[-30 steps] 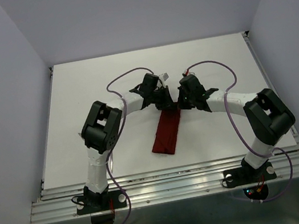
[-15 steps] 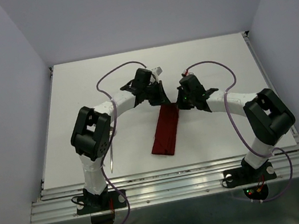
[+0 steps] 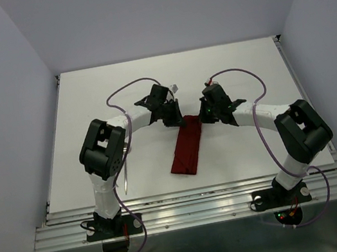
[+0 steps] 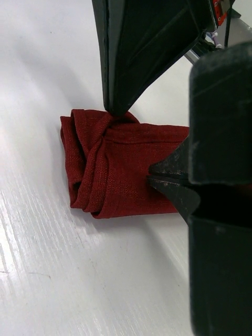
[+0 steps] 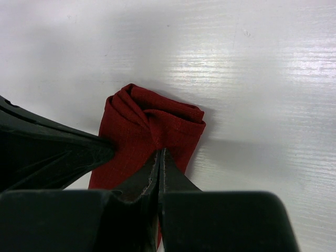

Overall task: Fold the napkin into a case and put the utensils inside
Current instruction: Stuff the top corner of the smaller-rectangle-folded napkin into the folded napkin.

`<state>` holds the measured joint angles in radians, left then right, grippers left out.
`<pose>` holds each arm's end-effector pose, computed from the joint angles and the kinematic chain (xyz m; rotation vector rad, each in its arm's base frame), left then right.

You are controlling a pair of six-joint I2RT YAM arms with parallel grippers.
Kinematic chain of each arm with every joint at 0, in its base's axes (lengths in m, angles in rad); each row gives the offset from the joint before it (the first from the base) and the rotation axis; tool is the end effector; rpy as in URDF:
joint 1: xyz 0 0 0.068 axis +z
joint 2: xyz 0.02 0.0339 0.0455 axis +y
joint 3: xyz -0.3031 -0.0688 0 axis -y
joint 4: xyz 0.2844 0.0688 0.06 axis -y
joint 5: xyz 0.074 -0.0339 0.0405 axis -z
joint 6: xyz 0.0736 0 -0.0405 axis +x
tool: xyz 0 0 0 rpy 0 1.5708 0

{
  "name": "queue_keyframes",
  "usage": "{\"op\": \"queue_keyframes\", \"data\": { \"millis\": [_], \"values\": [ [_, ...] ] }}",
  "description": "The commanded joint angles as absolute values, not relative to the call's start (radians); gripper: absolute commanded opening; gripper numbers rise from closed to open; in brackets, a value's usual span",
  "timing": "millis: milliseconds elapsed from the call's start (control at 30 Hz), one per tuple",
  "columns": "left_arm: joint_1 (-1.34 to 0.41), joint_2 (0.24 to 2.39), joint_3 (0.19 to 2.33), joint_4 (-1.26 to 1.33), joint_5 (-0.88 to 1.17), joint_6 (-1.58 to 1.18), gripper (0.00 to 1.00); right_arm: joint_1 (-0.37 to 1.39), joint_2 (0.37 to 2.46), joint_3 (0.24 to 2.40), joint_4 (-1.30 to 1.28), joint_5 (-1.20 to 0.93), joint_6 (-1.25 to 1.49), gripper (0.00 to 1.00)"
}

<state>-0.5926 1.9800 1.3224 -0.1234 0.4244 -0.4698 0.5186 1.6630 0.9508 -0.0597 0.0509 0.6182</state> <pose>0.3999 -0.3058 0.1659 0.3757 2.4696 -0.9875 0.3563 0.1990 0.1720 0.1450 2.3926 0.4932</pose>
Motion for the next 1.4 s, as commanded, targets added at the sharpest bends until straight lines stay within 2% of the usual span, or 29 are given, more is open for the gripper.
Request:
{"op": "queue_keyframes", "data": {
  "millis": [0,400,967,1367],
  "values": [
    [-0.594,1.991,1.345,-0.098,0.416,-0.468,0.0,0.525,1.66,0.976,-0.023,0.04,0.624,0.01],
    [-0.624,2.103,1.399,-0.045,0.48,-0.506,0.0,0.525,1.674,0.98,-0.017,0.023,0.624,0.01],
    [-0.644,2.1,1.42,-0.034,0.502,-0.526,0.0,0.525,1.681,0.959,-0.017,0.009,0.626,0.01],
    [-0.643,2.078,1.43,-0.035,0.526,-0.528,0.0,0.525,1.704,0.903,-0.02,0.087,0.643,0.01]
  ]
}}
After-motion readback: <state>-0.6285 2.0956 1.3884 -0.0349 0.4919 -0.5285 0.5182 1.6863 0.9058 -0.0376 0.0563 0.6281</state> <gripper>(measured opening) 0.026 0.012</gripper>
